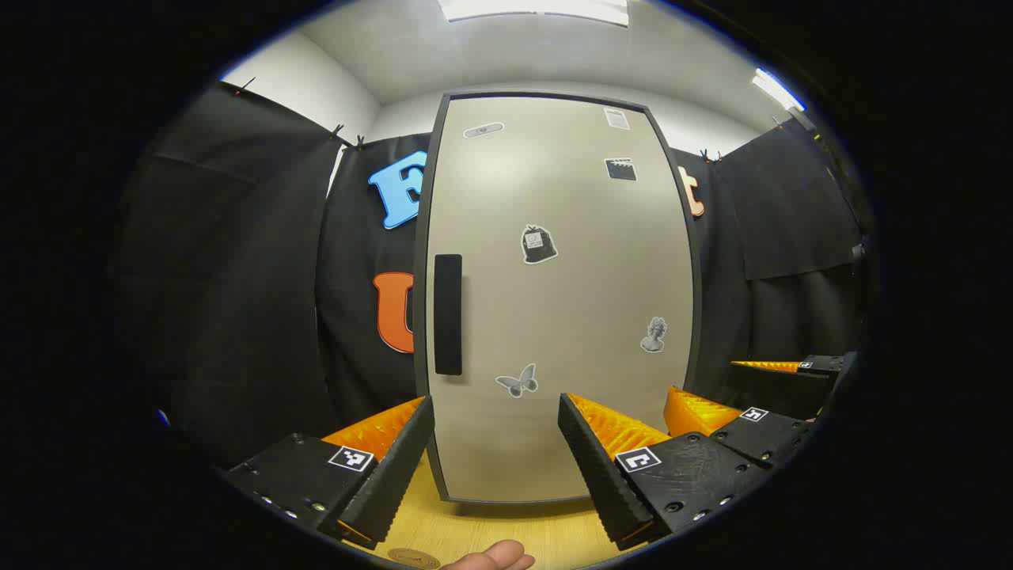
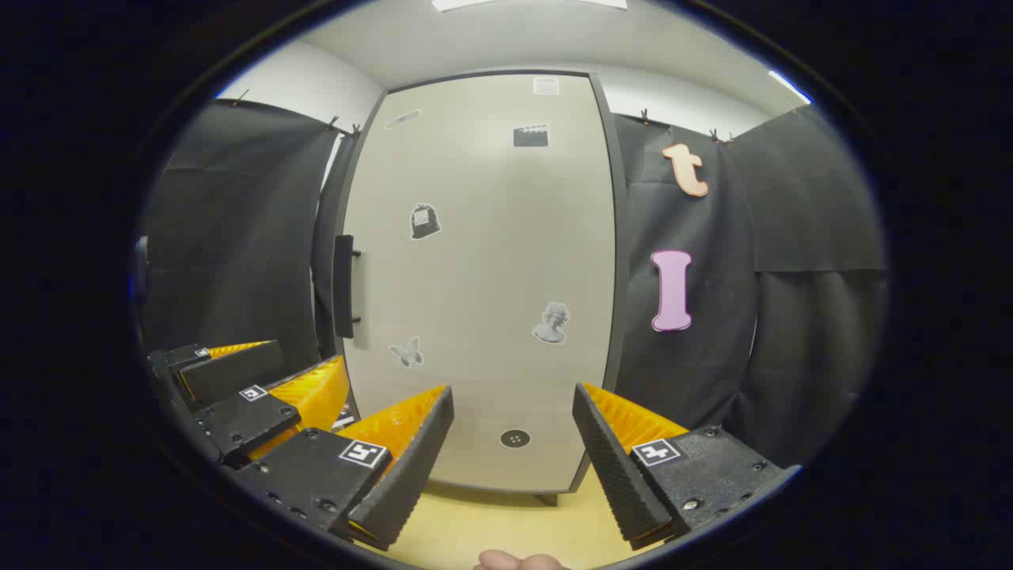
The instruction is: Open the cabinet door with the right hand, grasp the bottle in the cabinet with the left hand and place it on the coaster, then close the cabinet door with the right hand.
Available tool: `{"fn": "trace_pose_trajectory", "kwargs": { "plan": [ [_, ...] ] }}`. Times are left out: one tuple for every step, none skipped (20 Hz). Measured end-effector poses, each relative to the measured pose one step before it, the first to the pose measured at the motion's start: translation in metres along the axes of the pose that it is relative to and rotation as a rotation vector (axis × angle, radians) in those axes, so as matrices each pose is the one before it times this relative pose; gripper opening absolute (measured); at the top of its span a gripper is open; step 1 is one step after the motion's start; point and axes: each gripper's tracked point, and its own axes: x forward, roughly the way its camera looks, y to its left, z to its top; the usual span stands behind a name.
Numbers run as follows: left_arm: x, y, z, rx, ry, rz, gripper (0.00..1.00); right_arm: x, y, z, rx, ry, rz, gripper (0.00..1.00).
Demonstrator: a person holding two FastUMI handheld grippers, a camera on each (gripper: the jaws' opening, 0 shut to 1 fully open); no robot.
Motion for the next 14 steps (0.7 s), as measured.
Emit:
{"fn": "trace_pose_trajectory", "kwargs": {
  "plan": [
    [-0.00061, 0.00015, 0.00091, 0.00004, -0.00201, -0.00156, 0.95, -0.00137, 0.00029, -0.00007, -0.00078, -0.00219, 0.00124, 0.98],
    [-0.00149, 0.00005, 0.0003, -0.00004, -0.00063, -0.00178, 0.95, -0.00079, 0.00003, 0.00073, -0.00043, -0.00204, -0.00109, 0.98],
    [-0.00036, -0.00041, 0.00004, 0.0, -0.00026, -0.00169, 0.95, -0.0007, 0.00044, -0.0006, -0.00092, -0.0003, 0.00026, 0.98],
    [-0.00093, 0.00068, -0.00069, 0.00135, 0.00071, -0.00044, 0.95, -0.00025, 0.00029, -0.00007, -0.00111, 0.00052, -0.00081, 0.98],
    [-0.00079, 0.0003, 0.00061, 0.00156, 0.00002, 0.00003, 0.95, -0.00047, -0.00042, -0.00043, -0.00028, 0.00213, -0.00178, 0.98],
    [-0.00079, -0.00038, -0.00067, 0.00097, 0.00221, -0.00307, 0.95, -0.00007, -0.00016, 0.00012, 0.00143, 0.00074, -0.00161, 0.98],
    [-0.00016, 0.00014, -0.00058, 0.00136, 0.00201, -0.00266, 0.95, -0.00017, 0.00059, -0.0007, 0.00253, 0.00117, -0.00035, 0.98],
    [-0.00065, 0.00034, -0.0007, 0.00073, 0.00227, -0.00029, 0.95, -0.00061, 0.00056, 0.00022, 0.0019, 0.0014, 0.00088, 0.98],
    [-0.00101, 0.00052, -0.00067, -0.0003, 0.00182, -0.00049, 0.95, 0.00007, -0.00013, 0.00032, -0.00045, -0.00082, -0.00137, 0.98],
    [-0.00036, 0.00045, -0.00067, -0.00101, 0.00074, -0.00055, 0.95, 0.00002, -0.0011, 0.00083, -0.00225, -0.00123, -0.00438, 0.96],
    [-0.00037, 0.00105, -0.00003, -0.00376, 0.00176, 0.00037, 0.95, 0.00017, -0.00156, -0.00018, -0.00185, -0.00044, -0.00522, 0.96],
    [-0.00068, 0.00084, 0.00025, -0.00467, 0.00169, 0.00044, 0.95, 0.00035, -0.0027, 0.00059, 0.00141, -0.00089, -0.00902, 0.98],
    [-0.0007, 0.002, -0.00114, -0.00286, 0.00047, 0.00247, 0.95, 0.00144, -0.00222, -0.00024, 0.0044, 0.00223, -0.00563, 0.98],
    [-0.00093, 0.00186, -0.00021, -0.00067, 0.00154, 0.00186, 0.95, 0.00288, -0.00053, -0.00062, 0.0042, 0.00732, 0.00044, 0.98]
  ]
}}
